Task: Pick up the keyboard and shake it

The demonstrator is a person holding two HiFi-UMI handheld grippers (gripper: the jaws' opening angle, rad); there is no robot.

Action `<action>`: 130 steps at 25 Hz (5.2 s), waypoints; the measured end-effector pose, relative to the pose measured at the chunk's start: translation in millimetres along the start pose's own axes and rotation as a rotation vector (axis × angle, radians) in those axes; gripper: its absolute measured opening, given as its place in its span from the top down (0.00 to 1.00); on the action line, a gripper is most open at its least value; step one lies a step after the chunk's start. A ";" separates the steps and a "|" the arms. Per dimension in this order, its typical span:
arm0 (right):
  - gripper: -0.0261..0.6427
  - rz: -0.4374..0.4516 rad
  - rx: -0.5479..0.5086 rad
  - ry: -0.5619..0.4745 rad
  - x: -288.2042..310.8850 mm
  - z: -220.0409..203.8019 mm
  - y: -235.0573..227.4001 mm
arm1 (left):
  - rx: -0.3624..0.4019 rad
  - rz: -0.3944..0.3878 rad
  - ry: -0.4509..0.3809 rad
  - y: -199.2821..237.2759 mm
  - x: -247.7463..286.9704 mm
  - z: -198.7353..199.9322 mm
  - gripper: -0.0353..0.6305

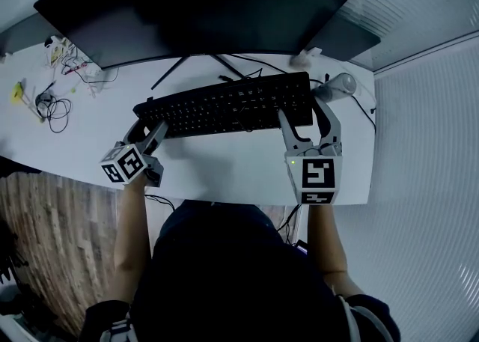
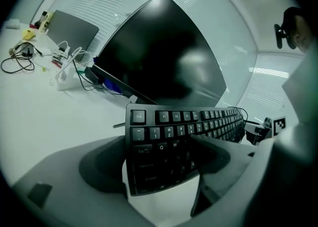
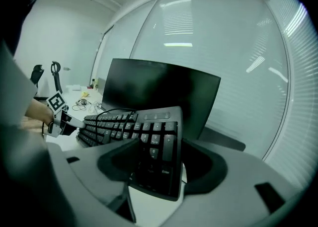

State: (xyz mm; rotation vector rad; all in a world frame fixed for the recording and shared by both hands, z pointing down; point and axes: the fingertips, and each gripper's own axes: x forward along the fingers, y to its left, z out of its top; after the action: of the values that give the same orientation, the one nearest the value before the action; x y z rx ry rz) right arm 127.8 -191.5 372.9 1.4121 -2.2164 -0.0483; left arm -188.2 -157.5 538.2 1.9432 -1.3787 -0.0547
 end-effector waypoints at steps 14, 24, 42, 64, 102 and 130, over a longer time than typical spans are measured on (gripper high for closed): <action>0.54 0.013 0.165 -0.043 -4.3 -18.7 -14.5 | 0.173 0.066 -0.022 -28.8 -24.7 42.9 0.32; 0.54 0.172 0.513 -0.016 28.0 -77.7 -5.3 | 0.418 0.198 0.007 -65.9 -58.0 87.9 0.32; 0.54 0.424 0.976 0.034 70.3 -162.9 68.6 | 0.747 0.261 -0.020 -130.6 -74.9 130.9 0.32; 0.54 0.172 0.572 0.310 48.7 -185.5 16.0 | 0.172 0.089 0.078 -11.1 -4.5 10.6 0.32; 0.57 0.133 0.508 0.304 120.4 -157.8 32.4 | 0.239 0.241 0.142 42.5 32.6 16.4 0.40; 0.92 -0.054 0.273 -0.527 -78.5 161.0 44.3 | 0.672 0.029 -0.489 -232.2 -136.6 198.8 0.91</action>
State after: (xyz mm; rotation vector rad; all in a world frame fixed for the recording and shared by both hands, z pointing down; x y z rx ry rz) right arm 47.0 -141.7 214.7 1.7656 -2.6886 -0.1580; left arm -145.9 -116.6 208.7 2.5760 -1.9205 -0.0593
